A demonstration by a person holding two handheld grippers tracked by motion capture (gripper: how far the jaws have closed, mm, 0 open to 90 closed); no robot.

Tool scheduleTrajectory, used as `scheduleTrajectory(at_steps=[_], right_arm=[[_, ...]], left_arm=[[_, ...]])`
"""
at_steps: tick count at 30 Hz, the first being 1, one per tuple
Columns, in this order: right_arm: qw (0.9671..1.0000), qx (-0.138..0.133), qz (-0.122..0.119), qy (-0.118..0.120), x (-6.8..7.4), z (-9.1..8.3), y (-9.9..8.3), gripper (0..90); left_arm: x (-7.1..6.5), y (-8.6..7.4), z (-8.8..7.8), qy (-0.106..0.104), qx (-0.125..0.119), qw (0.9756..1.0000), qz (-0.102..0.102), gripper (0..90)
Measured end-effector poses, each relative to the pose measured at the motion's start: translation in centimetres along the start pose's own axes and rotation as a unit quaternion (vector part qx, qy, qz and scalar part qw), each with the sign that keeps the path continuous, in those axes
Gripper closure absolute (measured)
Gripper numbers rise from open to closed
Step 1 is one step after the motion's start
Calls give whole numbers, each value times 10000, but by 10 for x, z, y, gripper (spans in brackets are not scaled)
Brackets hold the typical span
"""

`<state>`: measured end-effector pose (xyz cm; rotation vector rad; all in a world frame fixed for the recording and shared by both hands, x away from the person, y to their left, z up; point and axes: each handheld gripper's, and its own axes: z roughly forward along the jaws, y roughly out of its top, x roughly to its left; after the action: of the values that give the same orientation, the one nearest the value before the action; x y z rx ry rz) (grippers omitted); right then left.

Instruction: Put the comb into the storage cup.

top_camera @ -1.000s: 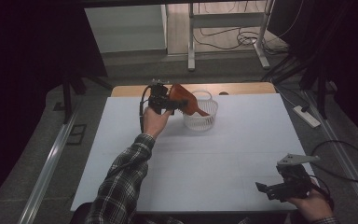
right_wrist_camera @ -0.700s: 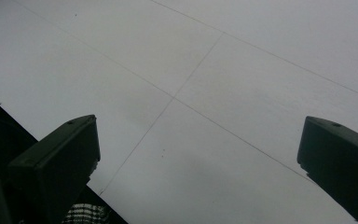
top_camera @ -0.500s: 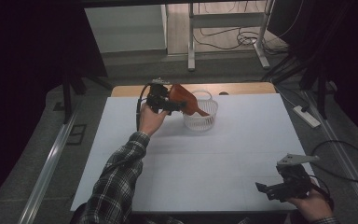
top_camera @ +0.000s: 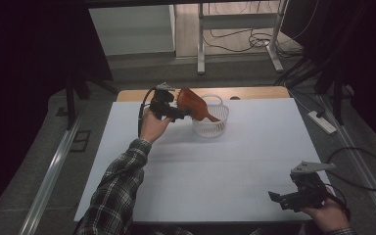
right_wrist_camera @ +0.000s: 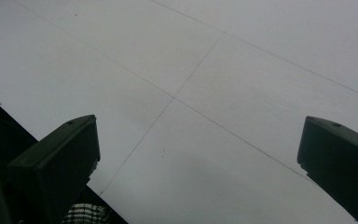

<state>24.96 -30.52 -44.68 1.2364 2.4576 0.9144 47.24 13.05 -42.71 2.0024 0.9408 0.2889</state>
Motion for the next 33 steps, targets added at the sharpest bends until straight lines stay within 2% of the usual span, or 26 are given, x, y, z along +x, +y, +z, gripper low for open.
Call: scheduleTrajectory(at_steps=[10,16,33], right_arm=[[9999,-88,61,-108,0,-2,-1,0],[9999,-89,14,-122,0,-2,-1,0],[9998,-139,0,-151,1,-3,-1,0]], left_arm=[[1,-8,-11,56,7,10000,82,0],[2,-12,-18,63,20,9999,125,0],[10,-20,-32,102,44,9999,106,0]])
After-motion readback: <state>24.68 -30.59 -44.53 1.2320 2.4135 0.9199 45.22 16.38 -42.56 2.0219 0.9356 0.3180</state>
